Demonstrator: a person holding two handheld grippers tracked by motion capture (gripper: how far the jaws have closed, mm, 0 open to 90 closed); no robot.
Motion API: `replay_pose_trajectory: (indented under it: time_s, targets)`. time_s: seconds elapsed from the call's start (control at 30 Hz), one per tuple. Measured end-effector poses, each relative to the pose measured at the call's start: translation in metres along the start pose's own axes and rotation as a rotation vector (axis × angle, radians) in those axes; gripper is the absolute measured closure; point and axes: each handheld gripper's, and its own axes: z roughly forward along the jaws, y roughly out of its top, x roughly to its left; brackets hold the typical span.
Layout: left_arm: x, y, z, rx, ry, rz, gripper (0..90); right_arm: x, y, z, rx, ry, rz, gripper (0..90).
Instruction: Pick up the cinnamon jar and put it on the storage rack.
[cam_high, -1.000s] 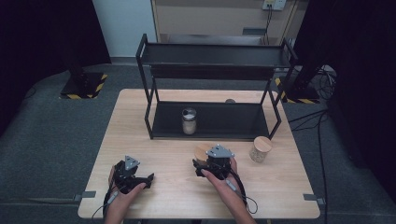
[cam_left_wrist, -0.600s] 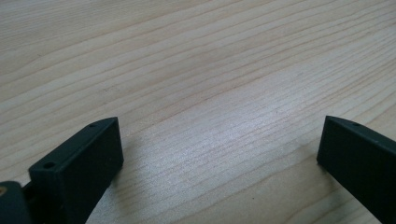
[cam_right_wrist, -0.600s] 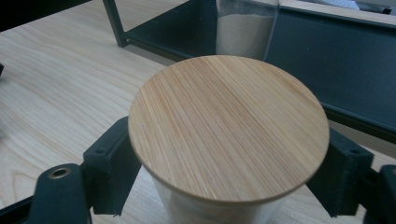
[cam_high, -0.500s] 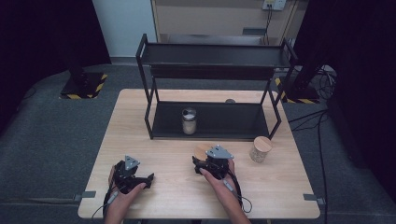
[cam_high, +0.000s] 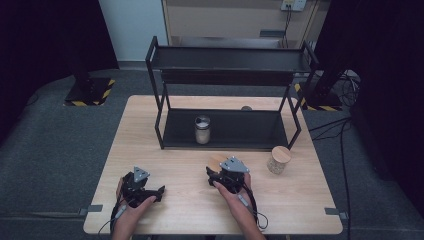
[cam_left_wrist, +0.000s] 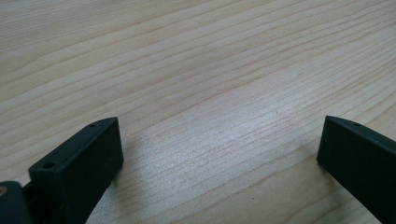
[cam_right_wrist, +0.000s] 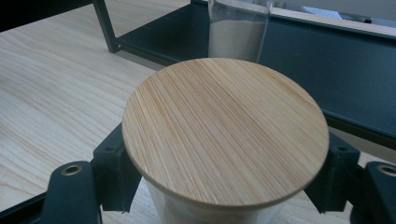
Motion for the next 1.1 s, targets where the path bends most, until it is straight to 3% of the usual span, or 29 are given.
replay_pose_trajectory:
  time_s: [1.1]
  targets:
    - [0.0,0.0,0.0,0.0,0.0,0.0,0.0,-0.003,0.021,-0.018,-0.024,-0.014,-0.03,25.8]
